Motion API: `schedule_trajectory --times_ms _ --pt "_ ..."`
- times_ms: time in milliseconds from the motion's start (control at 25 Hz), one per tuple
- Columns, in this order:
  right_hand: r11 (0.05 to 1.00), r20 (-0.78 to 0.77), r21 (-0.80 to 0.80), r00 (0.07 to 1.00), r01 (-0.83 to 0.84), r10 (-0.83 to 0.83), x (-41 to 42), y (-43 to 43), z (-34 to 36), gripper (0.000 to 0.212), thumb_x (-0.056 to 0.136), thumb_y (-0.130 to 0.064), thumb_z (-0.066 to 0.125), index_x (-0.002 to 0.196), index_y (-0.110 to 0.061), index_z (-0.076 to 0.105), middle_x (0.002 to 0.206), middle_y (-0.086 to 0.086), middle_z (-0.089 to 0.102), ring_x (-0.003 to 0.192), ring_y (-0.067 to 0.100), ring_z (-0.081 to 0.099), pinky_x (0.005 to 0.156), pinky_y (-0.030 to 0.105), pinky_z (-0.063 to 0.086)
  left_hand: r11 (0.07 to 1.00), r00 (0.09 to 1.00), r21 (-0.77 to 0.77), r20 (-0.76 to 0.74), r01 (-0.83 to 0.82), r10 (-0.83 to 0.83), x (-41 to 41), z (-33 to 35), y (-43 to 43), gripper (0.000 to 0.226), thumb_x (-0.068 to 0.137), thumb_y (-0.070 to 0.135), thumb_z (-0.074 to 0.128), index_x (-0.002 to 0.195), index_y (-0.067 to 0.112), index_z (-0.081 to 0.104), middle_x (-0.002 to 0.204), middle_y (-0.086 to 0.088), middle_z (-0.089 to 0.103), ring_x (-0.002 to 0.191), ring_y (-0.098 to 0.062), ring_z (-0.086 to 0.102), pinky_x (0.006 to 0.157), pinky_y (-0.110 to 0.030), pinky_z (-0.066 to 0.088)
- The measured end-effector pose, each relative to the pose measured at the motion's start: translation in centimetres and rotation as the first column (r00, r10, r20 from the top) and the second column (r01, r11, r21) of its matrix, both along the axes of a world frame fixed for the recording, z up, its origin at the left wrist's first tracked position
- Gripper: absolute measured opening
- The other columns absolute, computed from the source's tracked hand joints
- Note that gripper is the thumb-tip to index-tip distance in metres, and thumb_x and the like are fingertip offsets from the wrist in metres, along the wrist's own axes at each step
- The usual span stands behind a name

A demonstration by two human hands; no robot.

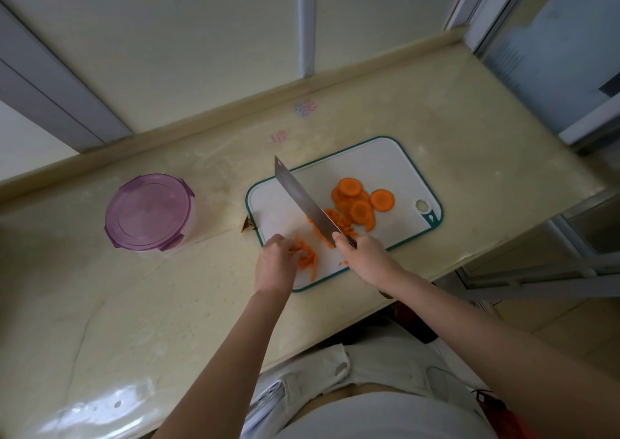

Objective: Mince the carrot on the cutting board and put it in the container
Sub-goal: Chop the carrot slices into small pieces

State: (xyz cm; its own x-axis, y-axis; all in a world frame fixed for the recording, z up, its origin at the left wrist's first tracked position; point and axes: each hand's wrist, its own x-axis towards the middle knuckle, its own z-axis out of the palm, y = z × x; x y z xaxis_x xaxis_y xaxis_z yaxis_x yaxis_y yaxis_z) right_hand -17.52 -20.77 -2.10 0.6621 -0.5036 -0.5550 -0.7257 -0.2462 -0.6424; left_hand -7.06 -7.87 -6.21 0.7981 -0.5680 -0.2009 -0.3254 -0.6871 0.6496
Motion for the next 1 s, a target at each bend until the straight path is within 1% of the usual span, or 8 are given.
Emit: schedule_trajectory --times_ms 160,240,320,400,560,720,880,1000 --pt "1.000 0.002 0.020 1.000 0.004 -0.004 -0.4 0.4 0.3 0.051 0.098 -0.046 0.039 0.058 -0.016 0.039 0.054 -0.001 0.041 0.046 0.012 0.041 0.048 0.022 0.029 0.997 0.980 0.021 0.185 0.073 -0.076 -0.8 -0.6 0.3 0.015 0.089 0.009 0.060 0.097 0.004 0.071 0.093 -0.012 0.060 0.087 -0.028 0.055 0.076 -0.030 0.045" --pt "0.999 0.013 0.037 1.000 0.008 -0.008 -0.5 0.5 0.3 0.049 0.098 -0.047 0.040 0.061 -0.015 0.041 0.054 -0.002 0.041 0.046 0.011 0.040 0.047 0.022 0.028 0.996 0.963 0.035 0.255 0.084 -0.090 -1.4 -0.6 0.8 0.026 0.087 0.017 0.063 0.110 0.006 0.064 0.104 -0.011 0.057 0.097 -0.031 0.052 0.086 -0.036 0.043" --pt "0.999 0.016 0.046 1.000 0.015 -0.016 -0.6 0.6 0.3 0.048 0.097 -0.048 0.041 0.063 -0.014 0.043 0.054 -0.002 0.041 0.045 0.011 0.040 0.047 0.021 0.029 0.982 0.976 0.157 0.175 0.101 -0.128 -2.0 -0.4 0.9 0.056 0.083 0.037 0.063 0.131 0.011 0.047 0.123 -0.007 0.046 0.114 -0.027 0.041 0.098 -0.033 0.031" --pt "0.998 0.022 0.055 1.000 0.009 -0.010 -0.7 0.8 0.5 0.047 0.097 -0.047 0.040 0.066 -0.013 0.047 0.054 -0.002 0.042 0.045 0.010 0.040 0.047 0.021 0.029 0.948 0.974 0.292 0.144 0.125 -0.173 -2.3 -0.7 0.9 0.073 0.083 0.049 0.059 0.139 0.013 0.031 0.133 -0.005 0.035 0.122 -0.024 0.031 0.103 -0.031 0.024" --pt "0.997 0.024 0.065 0.999 -0.030 0.028 -1.0 1.1 0.9 0.048 0.098 -0.046 0.039 0.061 -0.016 0.040 0.052 -0.004 0.038 0.037 0.003 0.035 0.044 0.019 0.027 0.906 0.941 0.399 0.232 0.139 -0.247 -2.5 -1.1 0.5 0.060 0.092 0.047 0.044 0.138 0.011 0.028 0.132 -0.008 0.034 0.119 -0.025 0.034 0.101 -0.032 0.027" --pt "0.997 0.018 0.061 0.999 -0.048 0.047 -1.1 1.3 1.1 0.049 0.099 -0.047 0.038 0.059 -0.017 0.038 0.052 -0.004 0.038 0.040 0.006 0.035 0.044 0.019 0.027 0.910 0.924 0.388 0.275 0.148 -0.267 -2.5 -1.5 0.6 0.048 0.096 0.043 0.040 0.132 0.011 0.038 0.126 -0.010 0.040 0.113 -0.026 0.039 0.097 -0.033 0.032" --pt "0.996 -0.010 0.087 1.000 -0.024 0.025 -1.3 1.6 0.9 0.050 0.097 -0.049 0.039 0.060 -0.016 0.038 0.053 -0.002 0.038 0.041 0.010 0.035 0.044 0.023 0.028 0.968 0.934 0.205 0.294 0.144 -0.201 -2.4 -2.1 1.0 0.034 0.086 0.026 0.064 0.111 0.004 0.059 0.101 -0.013 0.052 0.092 -0.029 0.049 0.085 -0.037 0.046" --pt "0.995 -0.033 0.096 0.999 -0.028 0.031 -1.3 2.1 0.6 0.051 0.096 -0.051 0.040 0.060 -0.014 0.039 0.052 -0.002 0.039 0.042 0.012 0.037 0.045 0.024 0.030 0.985 0.942 0.112 0.298 0.127 -0.156 -2.4 -2.4 1.2 0.029 0.077 0.016 0.074 0.100 0.001 0.065 0.089 -0.013 0.054 0.082 -0.030 0.051 0.074 -0.038 0.050"
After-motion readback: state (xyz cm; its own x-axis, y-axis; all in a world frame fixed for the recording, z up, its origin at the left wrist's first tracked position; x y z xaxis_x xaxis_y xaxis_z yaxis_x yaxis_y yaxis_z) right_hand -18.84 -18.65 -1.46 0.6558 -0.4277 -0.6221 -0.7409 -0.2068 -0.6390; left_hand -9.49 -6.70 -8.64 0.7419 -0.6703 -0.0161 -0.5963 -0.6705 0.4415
